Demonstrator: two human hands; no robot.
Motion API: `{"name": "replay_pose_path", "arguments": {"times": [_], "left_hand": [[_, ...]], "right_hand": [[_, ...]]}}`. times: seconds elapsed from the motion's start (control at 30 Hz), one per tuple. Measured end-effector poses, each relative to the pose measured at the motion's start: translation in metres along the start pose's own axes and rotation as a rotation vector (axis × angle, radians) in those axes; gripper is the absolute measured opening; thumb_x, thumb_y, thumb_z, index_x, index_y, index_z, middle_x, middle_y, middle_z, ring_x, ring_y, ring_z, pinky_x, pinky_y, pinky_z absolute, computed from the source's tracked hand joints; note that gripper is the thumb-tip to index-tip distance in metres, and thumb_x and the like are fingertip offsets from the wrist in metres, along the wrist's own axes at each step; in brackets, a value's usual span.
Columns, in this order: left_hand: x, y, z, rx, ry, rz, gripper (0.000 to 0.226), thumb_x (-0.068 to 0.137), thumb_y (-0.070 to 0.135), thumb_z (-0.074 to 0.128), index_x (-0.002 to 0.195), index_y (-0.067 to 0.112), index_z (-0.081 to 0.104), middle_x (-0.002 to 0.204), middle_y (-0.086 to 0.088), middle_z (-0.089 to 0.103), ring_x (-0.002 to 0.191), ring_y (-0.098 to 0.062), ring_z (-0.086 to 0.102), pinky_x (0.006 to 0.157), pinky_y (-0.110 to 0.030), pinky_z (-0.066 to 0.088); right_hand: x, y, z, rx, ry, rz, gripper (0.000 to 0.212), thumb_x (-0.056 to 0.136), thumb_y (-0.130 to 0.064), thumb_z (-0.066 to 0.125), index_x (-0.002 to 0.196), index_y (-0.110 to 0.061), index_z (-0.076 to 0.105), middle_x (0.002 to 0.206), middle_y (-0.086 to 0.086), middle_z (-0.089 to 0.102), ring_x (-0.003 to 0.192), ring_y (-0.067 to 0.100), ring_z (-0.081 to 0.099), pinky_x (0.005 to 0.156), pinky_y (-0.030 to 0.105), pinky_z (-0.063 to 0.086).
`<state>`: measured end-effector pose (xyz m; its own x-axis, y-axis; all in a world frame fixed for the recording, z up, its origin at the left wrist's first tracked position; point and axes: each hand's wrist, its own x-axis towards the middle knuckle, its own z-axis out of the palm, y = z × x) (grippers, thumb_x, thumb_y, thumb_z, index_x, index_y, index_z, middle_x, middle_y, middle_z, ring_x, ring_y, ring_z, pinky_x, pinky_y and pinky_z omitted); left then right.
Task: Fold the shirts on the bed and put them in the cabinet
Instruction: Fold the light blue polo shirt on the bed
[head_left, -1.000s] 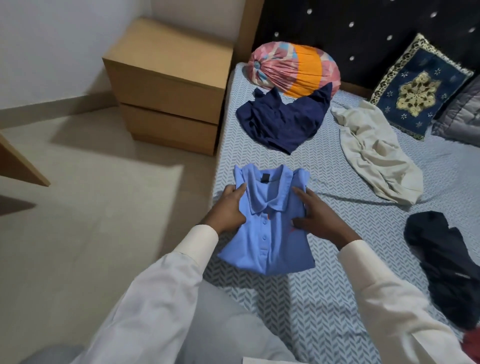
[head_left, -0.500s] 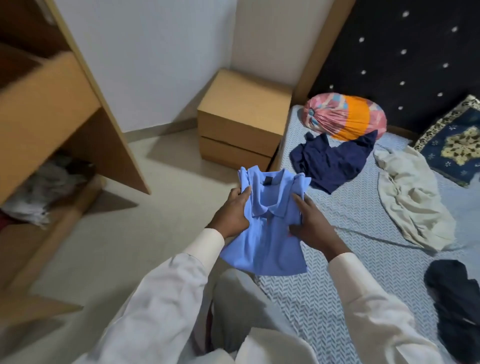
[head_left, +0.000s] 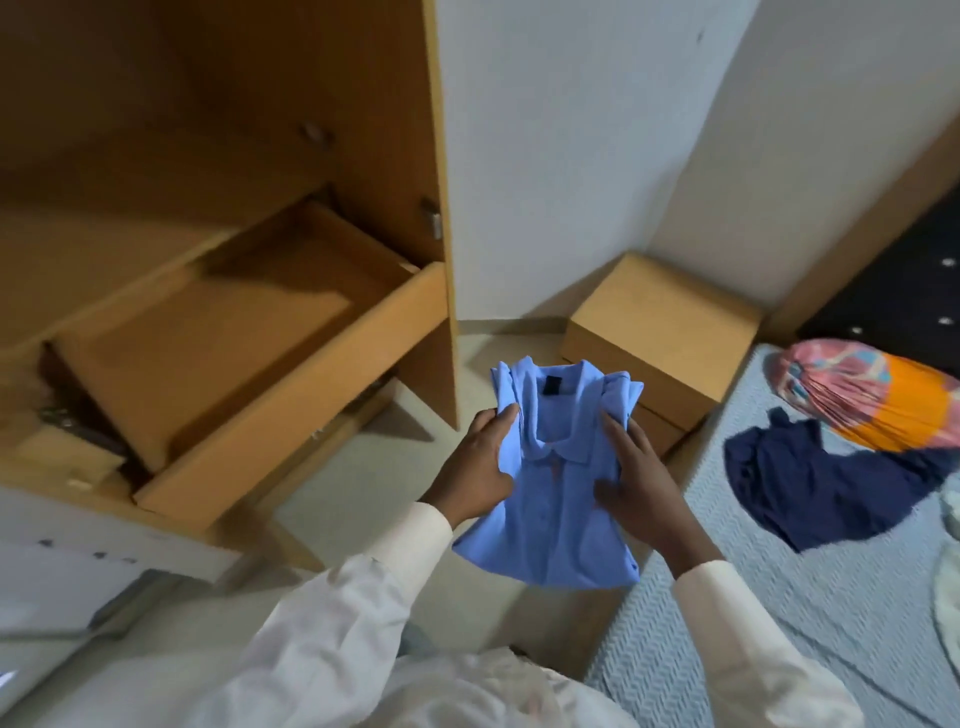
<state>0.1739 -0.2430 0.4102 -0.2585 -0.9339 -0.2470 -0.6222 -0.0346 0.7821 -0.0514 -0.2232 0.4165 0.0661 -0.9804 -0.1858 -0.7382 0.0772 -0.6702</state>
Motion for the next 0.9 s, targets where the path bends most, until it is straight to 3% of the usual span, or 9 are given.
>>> {"name": "replay_pose_path", "arguments": {"times": [0.2, 0.3, 0.47, 0.57, 0.67, 0.73, 0.8, 0.9], "left_hand": [[-0.002, -0.035, -0.082, -0.029, 0.252, 0.0, 0.085, 0.084, -0.005, 0.055, 0.154, 0.027, 0.019, 0.158, 0.008, 0.016, 0.141, -0.007, 0.022, 0.097, -0.01, 0.027], [0.004, -0.057, -0.135, -0.009, 0.391, -0.003, 0.088, 0.08, -0.007, 0.055, 0.154, 0.026, 0.02, 0.157, 0.006, 0.019, 0.143, -0.009, 0.022, 0.097, -0.008, 0.025], [0.001, -0.09, -0.223, -0.006, 0.604, -0.007, 0.089, 0.078, -0.009, 0.055, 0.154, 0.026, 0.023, 0.153, 0.004, 0.026, 0.134, -0.012, 0.038, 0.095, -0.02, 0.04], [-0.003, -0.107, -0.263, 0.042, 0.72, -0.028, 0.091, 0.077, -0.01, 0.054, 0.154, 0.026, 0.023, 0.152, 0.003, 0.027, 0.123, -0.017, 0.049, 0.09, -0.025, 0.045], [-0.004, -0.13, -0.297, 0.117, 0.835, -0.086, 0.093, 0.076, -0.011, 0.054, 0.154, 0.026, 0.022, 0.154, 0.0, 0.026, 0.128, -0.021, 0.045, 0.088, -0.025, 0.044], [-0.001, -0.147, -0.312, 0.162, 0.906, -0.127, 0.094, 0.075, -0.011, 0.054, 0.155, 0.028, 0.02, 0.154, 0.0, 0.026, 0.129, -0.022, 0.044, 0.089, -0.035, 0.049], [0.001, -0.164, -0.321, 0.193, 0.979, -0.159, 0.096, 0.075, -0.012, 0.053, 0.155, 0.029, 0.02, 0.153, -0.003, 0.029, 0.125, -0.023, 0.046, 0.08, -0.042, 0.053], [0.005, -0.19, -0.323, 0.181, 1.064, -0.249, 0.096, 0.075, -0.014, 0.052, 0.155, 0.028, 0.021, 0.152, -0.003, 0.032, 0.128, -0.025, 0.047, 0.081, -0.041, 0.054]], "right_hand": [[0.07, -0.081, 0.022, -0.067, -0.047, -0.221, 0.085, 0.084, -0.001, 0.062, 0.155, -0.019, 0.021, 0.162, 0.001, 0.015, 0.141, 0.024, 0.033, 0.096, 0.023, 0.036], [0.114, -0.13, 0.04, -0.089, -0.037, -0.352, 0.086, 0.084, -0.002, 0.064, 0.156, -0.02, 0.019, 0.162, 0.001, 0.015, 0.139, 0.025, 0.036, 0.095, 0.023, 0.037], [0.183, -0.212, 0.074, -0.066, -0.051, -0.57, 0.087, 0.082, -0.002, 0.064, 0.156, -0.018, 0.021, 0.161, 0.004, 0.019, 0.139, 0.031, 0.036, 0.104, 0.043, 0.045], [0.218, -0.257, 0.094, -0.074, -0.085, -0.64, 0.085, 0.086, -0.004, 0.064, 0.156, -0.019, 0.019, 0.162, 0.006, 0.015, 0.142, 0.032, 0.033, 0.109, 0.039, 0.039], [0.249, -0.304, 0.121, -0.086, -0.125, -0.735, 0.084, 0.086, -0.004, 0.064, 0.156, -0.016, 0.019, 0.162, 0.009, 0.015, 0.141, 0.032, 0.032, 0.106, 0.029, 0.034], [0.269, -0.327, 0.141, -0.045, -0.182, -0.791, 0.085, 0.085, -0.002, 0.065, 0.156, -0.015, 0.02, 0.162, 0.01, 0.016, 0.141, 0.031, 0.032, 0.107, 0.033, 0.037], [0.289, -0.344, 0.167, 0.031, -0.245, -0.828, 0.084, 0.083, 0.002, 0.064, 0.155, -0.015, 0.024, 0.161, 0.008, 0.018, 0.141, 0.029, 0.035, 0.105, 0.04, 0.044], [0.313, -0.359, 0.208, 0.112, -0.322, -0.854, 0.082, 0.081, 0.004, 0.059, 0.154, -0.018, 0.028, 0.161, 0.005, 0.022, 0.137, 0.026, 0.04, 0.098, 0.043, 0.049]]}}
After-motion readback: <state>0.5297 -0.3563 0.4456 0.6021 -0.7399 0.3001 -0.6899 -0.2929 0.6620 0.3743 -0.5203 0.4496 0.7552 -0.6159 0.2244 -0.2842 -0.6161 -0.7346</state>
